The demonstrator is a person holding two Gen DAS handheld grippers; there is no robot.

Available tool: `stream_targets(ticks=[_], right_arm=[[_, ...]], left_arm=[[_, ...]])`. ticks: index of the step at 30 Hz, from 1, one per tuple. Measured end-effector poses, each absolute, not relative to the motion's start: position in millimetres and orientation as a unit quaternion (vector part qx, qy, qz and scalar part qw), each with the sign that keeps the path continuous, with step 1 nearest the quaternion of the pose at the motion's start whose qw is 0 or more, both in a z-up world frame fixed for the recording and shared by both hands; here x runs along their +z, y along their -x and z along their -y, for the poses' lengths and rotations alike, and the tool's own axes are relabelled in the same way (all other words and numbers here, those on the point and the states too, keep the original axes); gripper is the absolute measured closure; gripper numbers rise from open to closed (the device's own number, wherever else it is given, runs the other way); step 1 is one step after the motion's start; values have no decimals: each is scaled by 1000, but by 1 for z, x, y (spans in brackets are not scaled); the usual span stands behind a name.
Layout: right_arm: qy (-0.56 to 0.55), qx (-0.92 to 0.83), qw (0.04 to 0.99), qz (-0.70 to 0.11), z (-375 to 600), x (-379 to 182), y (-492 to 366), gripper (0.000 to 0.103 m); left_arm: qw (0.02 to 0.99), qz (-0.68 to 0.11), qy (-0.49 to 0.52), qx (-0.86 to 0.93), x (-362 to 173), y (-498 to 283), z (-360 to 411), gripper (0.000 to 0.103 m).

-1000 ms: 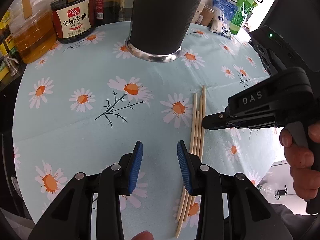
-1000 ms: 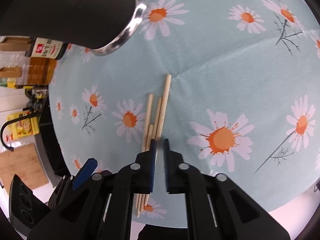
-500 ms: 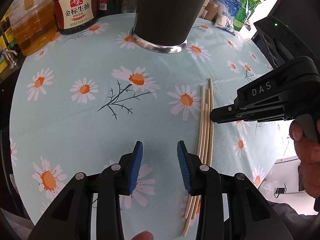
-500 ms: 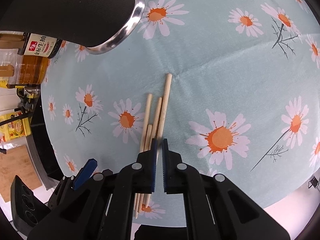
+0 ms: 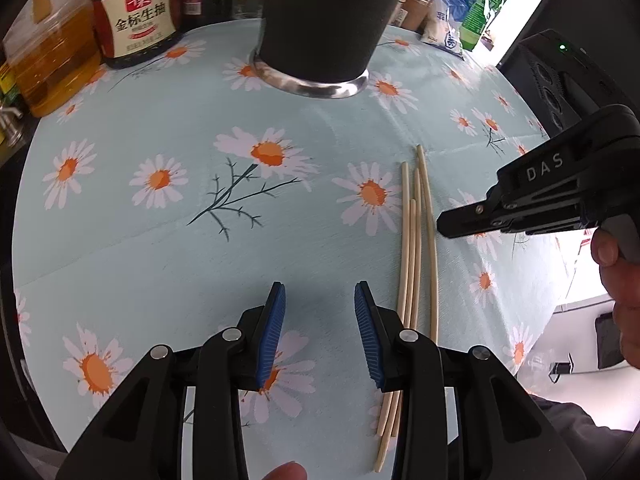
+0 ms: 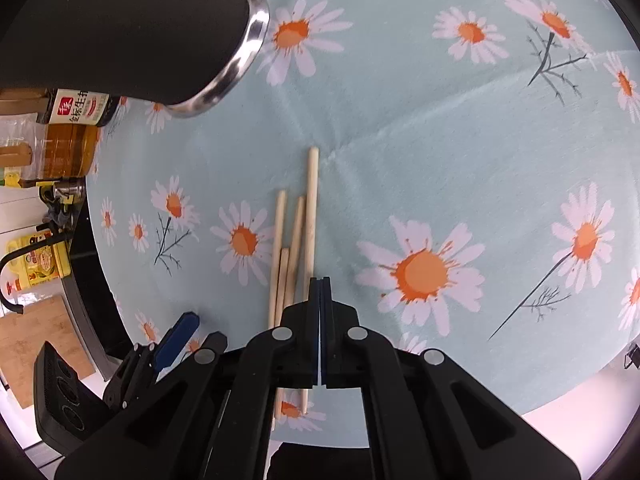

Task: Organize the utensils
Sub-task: 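Lower the right tool and grasp one chopstick from the small group, then grasp one chopstick from the bundle with the left tool while the right tool holds its chopstick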

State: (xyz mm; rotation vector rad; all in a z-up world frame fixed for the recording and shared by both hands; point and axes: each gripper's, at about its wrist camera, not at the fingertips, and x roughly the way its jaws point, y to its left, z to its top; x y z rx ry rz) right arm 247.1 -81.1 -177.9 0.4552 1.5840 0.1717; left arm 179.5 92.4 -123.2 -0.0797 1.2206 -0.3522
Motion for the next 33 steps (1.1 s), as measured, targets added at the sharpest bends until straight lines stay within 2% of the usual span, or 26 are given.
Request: stream_targets(ticks=[4,6,14,18,21,24,33], right_arm=[[-193,78,678,-706,73,-176,-246,101],[-189,74,677,-708,70,-176,-246,96],[-161,36,687,-708,57,-174,-245,93],[-138,10,690,-710,45,-173,-246,93],[-115,-3,695,-710,36,-172,-246,98],[-109,-5,704,-702,33,-171,-242,99],[-131,19,707,-695,45,-170,-237,98]], left_arm=[[805,-567,40,-169,-122,-182,-93,68],[805,-566,44,-171,-122,-182,-95,68],[804,-565,56,-177,-125,-182,-103,68],[802,-564,61,-184,-126,-184,-105,68],[802,-563,67,-190,-126,-185,-107,68],[802,-562,67,-191,-127,-187,-109,68],[802,-565,46,-188,-121,-188,-102,68]])
